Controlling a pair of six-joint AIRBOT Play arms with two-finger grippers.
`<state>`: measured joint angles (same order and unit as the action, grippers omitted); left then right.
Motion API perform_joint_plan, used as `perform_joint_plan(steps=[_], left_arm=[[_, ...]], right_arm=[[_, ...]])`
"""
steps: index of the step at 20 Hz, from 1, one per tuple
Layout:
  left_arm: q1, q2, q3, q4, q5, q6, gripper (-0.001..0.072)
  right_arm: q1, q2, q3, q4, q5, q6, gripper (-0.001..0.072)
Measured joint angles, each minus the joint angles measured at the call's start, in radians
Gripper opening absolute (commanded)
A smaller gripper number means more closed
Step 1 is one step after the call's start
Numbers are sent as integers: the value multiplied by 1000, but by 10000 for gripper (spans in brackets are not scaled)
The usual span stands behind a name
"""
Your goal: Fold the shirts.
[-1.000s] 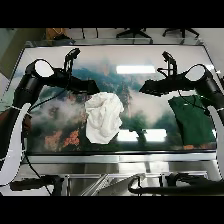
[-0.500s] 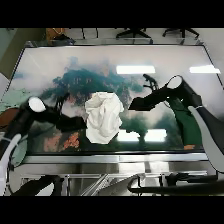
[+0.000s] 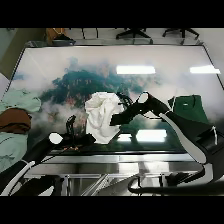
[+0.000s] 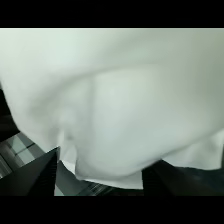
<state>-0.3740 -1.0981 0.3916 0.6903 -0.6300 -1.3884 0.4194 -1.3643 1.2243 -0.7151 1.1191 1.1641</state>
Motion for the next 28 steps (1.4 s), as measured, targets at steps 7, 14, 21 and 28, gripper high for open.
perform_joint_plan(steps=[7, 14, 21, 28], left_arm=[[-8, -143, 198, -11, 25, 56, 11], [260, 175, 485, 85, -231, 77, 11], [538, 488, 880, 99, -392, 79, 11], [762, 432, 1129, 87, -537, 80, 13]], right_arm=[[-27, 15, 14, 59, -5, -66, 19], [-323, 287, 161, 172, 194, -98, 18], [-547, 604, 330, 245, 232, -198, 19], [-649, 662, 446, 173, 164, -243, 19]])
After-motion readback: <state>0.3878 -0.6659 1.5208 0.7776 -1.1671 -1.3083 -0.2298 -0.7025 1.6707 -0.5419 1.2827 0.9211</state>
